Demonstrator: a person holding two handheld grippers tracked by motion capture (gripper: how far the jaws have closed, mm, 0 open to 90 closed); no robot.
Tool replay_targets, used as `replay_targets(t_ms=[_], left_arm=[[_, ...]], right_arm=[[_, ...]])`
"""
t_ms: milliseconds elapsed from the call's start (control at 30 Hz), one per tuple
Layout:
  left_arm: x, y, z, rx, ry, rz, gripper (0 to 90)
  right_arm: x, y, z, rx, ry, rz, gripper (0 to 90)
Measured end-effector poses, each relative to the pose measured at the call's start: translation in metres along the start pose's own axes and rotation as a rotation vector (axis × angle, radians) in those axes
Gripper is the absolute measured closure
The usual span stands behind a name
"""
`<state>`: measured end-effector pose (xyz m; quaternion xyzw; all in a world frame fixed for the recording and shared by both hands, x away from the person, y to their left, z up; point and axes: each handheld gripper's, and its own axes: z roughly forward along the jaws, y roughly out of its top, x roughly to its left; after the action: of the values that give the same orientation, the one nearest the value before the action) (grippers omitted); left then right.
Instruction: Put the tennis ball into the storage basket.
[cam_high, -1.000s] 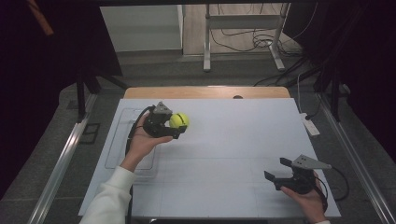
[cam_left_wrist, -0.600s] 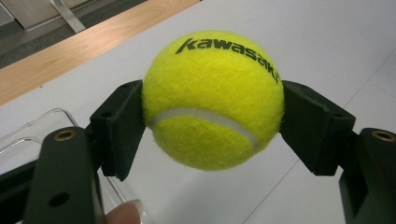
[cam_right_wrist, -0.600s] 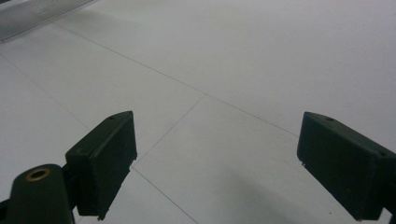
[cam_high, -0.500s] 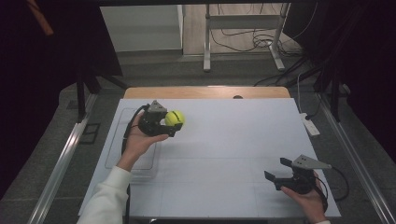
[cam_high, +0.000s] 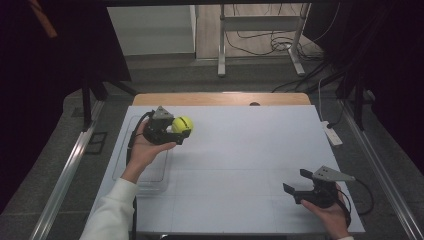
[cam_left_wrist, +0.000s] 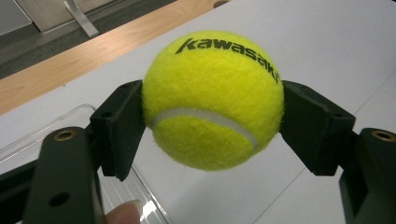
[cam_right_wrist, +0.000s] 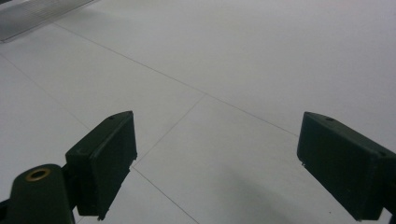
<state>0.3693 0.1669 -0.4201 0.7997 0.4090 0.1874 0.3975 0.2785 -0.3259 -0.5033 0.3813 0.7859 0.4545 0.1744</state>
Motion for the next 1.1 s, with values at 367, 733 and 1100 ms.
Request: replay_targets(t_ms=[367, 733, 1100], left_arm=[[0.007, -0.002, -0.004, -0.007, 0.019, -0.016, 26.7], [0.016, -0.006, -0.007, -0.008, 0.043, -0.036, 26.7], [0.024, -0.009, -0.011, -0.009, 0.067, -0.054, 26.7]], right_arm=[[-0.001, 0.0, -0.001, 0.001, -0.004, -0.002, 12.2], [0.0, 0.0, 0.0, 0.003, -0.006, -0.001, 12.3], [0.0, 0.0, 0.0, 0.002, -0.007, 0.001, 12.3]])
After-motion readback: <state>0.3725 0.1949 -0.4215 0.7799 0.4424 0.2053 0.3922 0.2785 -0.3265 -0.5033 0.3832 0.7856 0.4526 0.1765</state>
